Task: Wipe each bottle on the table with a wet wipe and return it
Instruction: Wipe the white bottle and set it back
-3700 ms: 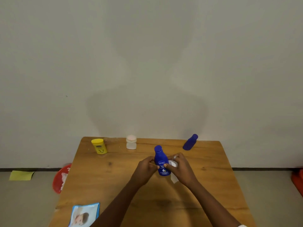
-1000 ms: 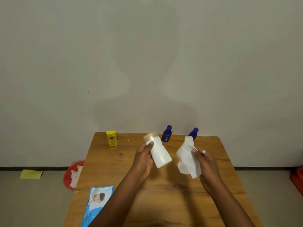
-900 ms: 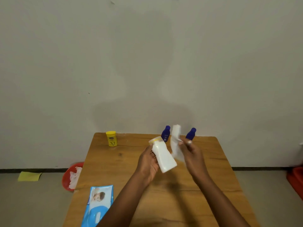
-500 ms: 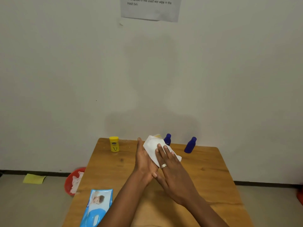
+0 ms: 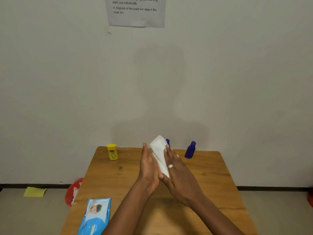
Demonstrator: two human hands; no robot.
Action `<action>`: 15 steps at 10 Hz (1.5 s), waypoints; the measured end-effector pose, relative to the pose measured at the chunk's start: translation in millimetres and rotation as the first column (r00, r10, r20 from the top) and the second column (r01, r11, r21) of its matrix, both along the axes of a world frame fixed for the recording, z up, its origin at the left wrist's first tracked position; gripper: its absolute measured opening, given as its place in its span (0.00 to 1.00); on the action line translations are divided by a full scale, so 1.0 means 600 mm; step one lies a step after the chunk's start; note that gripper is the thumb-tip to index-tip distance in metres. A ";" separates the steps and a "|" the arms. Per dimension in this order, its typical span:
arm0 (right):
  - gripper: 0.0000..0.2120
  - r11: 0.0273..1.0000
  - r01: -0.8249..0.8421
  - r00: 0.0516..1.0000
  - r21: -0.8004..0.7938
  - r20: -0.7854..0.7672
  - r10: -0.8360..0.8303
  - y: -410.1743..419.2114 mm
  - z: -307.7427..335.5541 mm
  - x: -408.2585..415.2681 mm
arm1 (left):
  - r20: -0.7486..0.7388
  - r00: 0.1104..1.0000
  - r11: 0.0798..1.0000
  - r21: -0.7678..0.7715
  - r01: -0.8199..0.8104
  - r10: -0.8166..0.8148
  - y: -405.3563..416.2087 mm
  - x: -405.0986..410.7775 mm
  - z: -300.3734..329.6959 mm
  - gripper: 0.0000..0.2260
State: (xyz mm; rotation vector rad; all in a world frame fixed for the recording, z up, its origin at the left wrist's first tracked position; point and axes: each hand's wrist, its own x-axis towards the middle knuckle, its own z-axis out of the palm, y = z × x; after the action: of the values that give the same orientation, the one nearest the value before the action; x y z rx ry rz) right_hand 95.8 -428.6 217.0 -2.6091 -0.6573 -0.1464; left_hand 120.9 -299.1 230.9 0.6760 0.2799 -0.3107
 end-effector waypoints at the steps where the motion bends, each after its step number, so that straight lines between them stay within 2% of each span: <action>1: 0.35 0.998 0.027 0.999 0.055 0.018 -0.028 0.009 0.011 0.006 | 0.018 1.000 1.000 0.024 -0.013 0.012 -0.016 -0.003 0.005 0.34; 2: 0.30 0.998 -0.051 0.995 -0.033 0.088 0.054 0.013 0.011 -0.016 | -0.027 0.999 1.000 0.016 -0.026 0.026 -0.004 0.006 0.014 0.35; 3: 0.31 0.992 -0.049 0.985 -0.115 0.162 0.068 -0.009 -0.006 -0.026 | -0.055 0.998 0.998 -0.048 -0.045 0.042 0.005 0.012 0.015 0.36; 4: 0.37 0.985 0.054 0.998 0.165 -0.046 -0.047 -0.030 -0.008 -0.020 | -0.031 0.998 0.996 -0.055 -0.064 0.063 -0.002 0.012 0.016 0.36; 5: 0.21 0.826 0.268 0.953 0.497 -0.262 -0.152 -0.038 -0.003 -0.014 | -0.035 0.993 0.991 0.079 -0.107 0.110 -0.018 0.012 0.025 0.28; 6: 0.16 0.525 0.531 0.809 0.665 -0.583 -0.079 -0.030 0.002 -0.015 | -0.034 0.977 0.903 0.390 -0.179 0.209 -0.029 0.023 0.016 0.25; 7: 0.14 0.334 0.648 0.719 0.685 -0.695 0.029 -0.025 0.002 -0.024 | -0.042 0.967 0.831 0.521 -0.192 0.250 -0.046 0.025 0.005 0.29; 8: 0.14 0.254 0.631 0.740 0.733 -0.667 0.086 -0.022 0.010 -0.028 | 0.001 0.973 0.812 0.551 -0.193 0.230 -0.062 0.019 -0.013 0.22; 9: 0.12 0.443 0.529 0.782 0.724 -0.619 0.077 -0.017 0.022 -0.030 | 0.001 0.988 0.890 0.434 -0.140 0.155 -0.089 0.006 -0.022 0.19; 10: 0.23 0.766 0.298 0.886 0.570 -0.464 0.000 -0.005 0.026 -0.024 | 0.055 0.997 0.940 0.334 -0.062 0.046 -0.111 0.001 -0.033 0.17; 11: 0.33 0.958 0.124 0.991 0.257 -0.086 -0.105 0.005 0.033 -0.019 | 0.351 0.928 0.848 0.523 -0.081 -0.127 -0.103 -0.019 -0.032 0.27; 12: 0.35 0.999 0.026 0.987 0.032 0.160 -0.031 0.004 0.037 -0.042 | 0.620 0.781 0.941 0.305 -0.146 -0.080 -0.116 -0.033 -0.052 0.20; 13: 0.36 1.000 -0.003 0.999 0.003 0.035 0.003 -0.016 0.024 -0.052 | 0.407 0.906 0.989 -0.126 -0.073 0.119 -0.090 -0.020 -0.029 0.29; 14: 0.39 0.992 0.118 0.991 0.053 -0.067 -0.114 -0.030 0.025 -0.032 | 0.164 0.985 0.998 -0.007 0.057 -0.056 -0.075 0.017 -0.018 0.32; 15: 0.37 0.990 0.128 0.992 0.058 -0.008 -0.128 -0.014 0.041 -0.015 | 0.122 0.986 0.987 -0.099 0.123 -0.111 -0.094 0.014 -0.014 0.31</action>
State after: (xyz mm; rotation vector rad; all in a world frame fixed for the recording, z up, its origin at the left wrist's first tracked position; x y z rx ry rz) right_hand 86.5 -437.1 241.3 -2.5943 -0.4766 -0.1960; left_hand 129.0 -355.6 222.5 0.6037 0.1119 -0.3945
